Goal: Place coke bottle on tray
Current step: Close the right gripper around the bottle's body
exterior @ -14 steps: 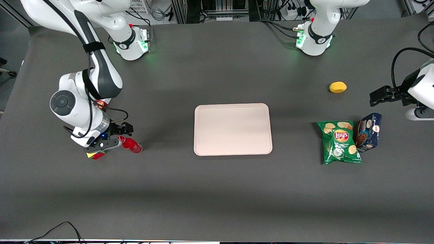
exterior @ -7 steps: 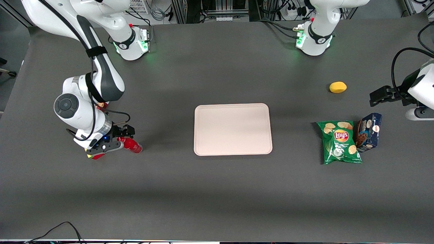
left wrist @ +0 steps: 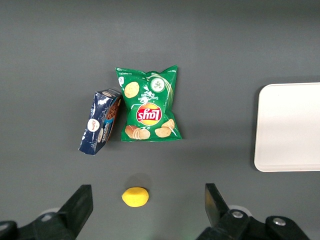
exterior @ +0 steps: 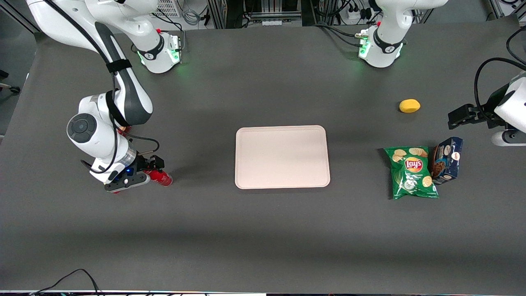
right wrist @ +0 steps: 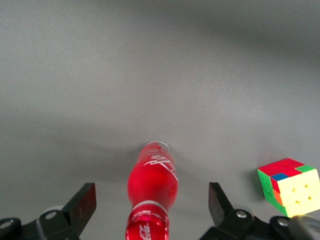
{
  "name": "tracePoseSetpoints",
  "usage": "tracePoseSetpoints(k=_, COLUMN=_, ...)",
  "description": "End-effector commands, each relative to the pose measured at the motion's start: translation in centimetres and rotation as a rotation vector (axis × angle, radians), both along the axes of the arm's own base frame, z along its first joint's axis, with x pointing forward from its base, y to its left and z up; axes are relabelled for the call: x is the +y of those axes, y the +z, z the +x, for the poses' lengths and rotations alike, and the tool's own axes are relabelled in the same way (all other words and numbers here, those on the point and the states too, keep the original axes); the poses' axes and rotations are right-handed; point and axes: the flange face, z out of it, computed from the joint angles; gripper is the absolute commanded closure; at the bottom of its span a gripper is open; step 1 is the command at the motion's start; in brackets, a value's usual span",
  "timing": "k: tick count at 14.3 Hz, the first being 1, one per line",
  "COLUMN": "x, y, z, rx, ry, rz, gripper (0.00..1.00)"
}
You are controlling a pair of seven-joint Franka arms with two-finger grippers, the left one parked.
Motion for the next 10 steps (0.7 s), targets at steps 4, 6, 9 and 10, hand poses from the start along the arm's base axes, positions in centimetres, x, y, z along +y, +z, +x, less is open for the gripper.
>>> tracePoseSetpoints(k=4, x=-0.3, y=-0.8, z=0.0, rx=0.007, ry=0.003, rz=0.011, gripper=0.00)
tracePoseSetpoints(k=6, x=-0.4, y=-1.3, z=-0.4, rx=0.030, ry=0.003, rz=0.008, gripper=0.00)
tracePoseSetpoints(k=9, x=-0.4, y=-1.5, z=-0.6, rx=0.041, ry=-0.006, rz=0.015, gripper=0.00)
tracePoseSetpoints(k=10, x=-0.4, y=-1.6, z=-0.7, rx=0.051, ry=-0.008, rz=0.016, gripper=0.00)
